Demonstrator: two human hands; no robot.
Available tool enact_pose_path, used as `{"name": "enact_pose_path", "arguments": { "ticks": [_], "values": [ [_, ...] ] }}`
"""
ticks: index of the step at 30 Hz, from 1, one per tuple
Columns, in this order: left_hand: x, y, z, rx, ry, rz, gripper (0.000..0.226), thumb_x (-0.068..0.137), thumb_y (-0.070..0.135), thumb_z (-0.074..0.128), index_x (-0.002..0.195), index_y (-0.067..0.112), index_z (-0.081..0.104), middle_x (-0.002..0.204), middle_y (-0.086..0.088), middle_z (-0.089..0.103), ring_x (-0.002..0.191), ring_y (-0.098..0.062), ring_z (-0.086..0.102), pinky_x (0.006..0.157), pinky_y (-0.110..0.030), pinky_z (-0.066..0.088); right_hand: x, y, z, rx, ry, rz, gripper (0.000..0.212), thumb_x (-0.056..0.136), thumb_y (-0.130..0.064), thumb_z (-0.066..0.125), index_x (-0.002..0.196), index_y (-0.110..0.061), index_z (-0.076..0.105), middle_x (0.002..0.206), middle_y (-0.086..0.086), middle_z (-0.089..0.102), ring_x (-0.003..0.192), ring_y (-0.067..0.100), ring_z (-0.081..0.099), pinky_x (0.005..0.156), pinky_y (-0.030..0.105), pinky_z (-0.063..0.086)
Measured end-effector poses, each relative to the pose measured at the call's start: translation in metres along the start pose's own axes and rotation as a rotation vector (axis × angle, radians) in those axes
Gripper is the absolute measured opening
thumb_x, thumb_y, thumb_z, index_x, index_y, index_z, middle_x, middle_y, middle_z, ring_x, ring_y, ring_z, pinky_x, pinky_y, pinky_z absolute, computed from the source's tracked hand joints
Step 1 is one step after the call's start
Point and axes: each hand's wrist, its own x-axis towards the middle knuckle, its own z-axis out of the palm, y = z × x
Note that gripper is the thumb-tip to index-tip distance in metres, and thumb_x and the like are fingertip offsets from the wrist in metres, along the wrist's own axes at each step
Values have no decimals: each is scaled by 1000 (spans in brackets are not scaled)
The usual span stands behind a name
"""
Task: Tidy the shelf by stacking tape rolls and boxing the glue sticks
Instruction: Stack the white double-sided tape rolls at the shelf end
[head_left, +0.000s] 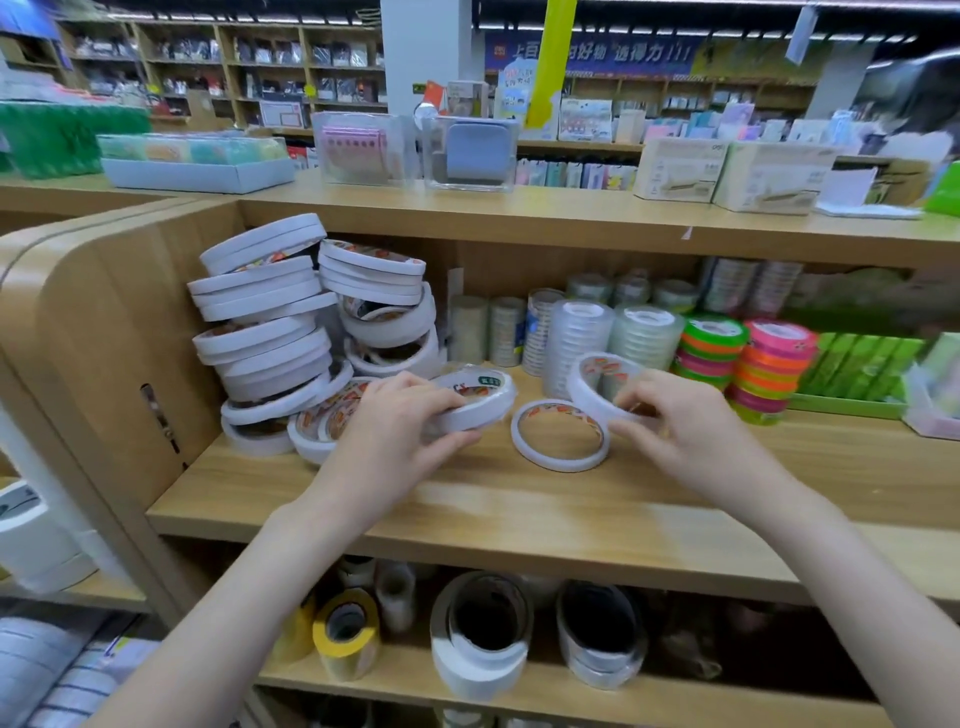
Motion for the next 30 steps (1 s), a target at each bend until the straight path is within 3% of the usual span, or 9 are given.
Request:
{"name": "enact_pose_path", "arguments": {
  "ticks": [4,7,10,14,19,23,25,27,30],
  "values": [
    [2,3,0,-85,-39,-64,17,80,28,69,96,21,67,86,12,56,89,-8,48,80,-23,33,-11,14,-4,-389,-250,149,18,89,-27,54,94,-12,61,102,1,60,94,20,56,74,30,45],
    [2,2,0,-153,-131,-115,10,80,30,69,87,29,61,86,13,56,85,0,48,71,-10,33,-15,10,-5,-285,-238,170,31,89,-32,56,117,-19,57,116,-5,55,106,16,51,85,29,45],
    [4,-4,-3,-204,-189,-158,14,79,37,68,89,29,63,87,10,60,81,-1,52,65,-12,34,-8,-2,-1,-185,-213,29,39,88,-33,57,125,-22,52,122,-7,51,110,12,43,90,18,32],
    [6,-3,-10,-342,-176,-141,4,85,31,63,83,28,65,70,9,61,63,-2,52,57,-15,36,0,-8,23,-284,-376,3,29,93,-24,49,120,-22,56,128,-6,48,118,18,38,100,37,34],
    [5,-5,-14,-436,-118,-128,8,86,36,55,87,32,62,65,15,58,58,1,49,54,-13,34,9,-13,36,-65,-329,-91,20,91,-21,55,108,-20,65,113,-1,57,107,20,46,95,40,38],
    [5,-2,-17,-452,-125,-122,8,91,23,55,93,28,60,68,29,60,58,10,51,54,-7,36,25,-22,21,171,-123,-89,40,84,-23,65,123,-20,56,117,-2,58,101,7,50,90,18,41],
    [5,0,-18,-403,-143,-116,6,91,25,56,93,29,60,70,29,60,62,11,51,57,-8,36,34,-32,8,275,-107,-165,49,85,-16,64,130,-21,47,125,-8,50,99,-9,45,82,4,35],
    [6,-1,-17,-300,-166,-93,14,88,41,58,97,31,61,83,26,60,79,11,51,69,-11,36,40,-45,6,304,-234,-249,52,87,-11,61,135,-21,41,125,-18,39,98,-21,40,78,1,33],
    [5,-5,-10,-66,-158,-23,53,76,63,42,112,29,62,115,19,53,112,-5,45,97,-30,34,44,-54,21,207,-300,-265,35,88,-12,59,122,-16,55,100,-20,49,81,-9,48,72,10,34]
  ]
}}
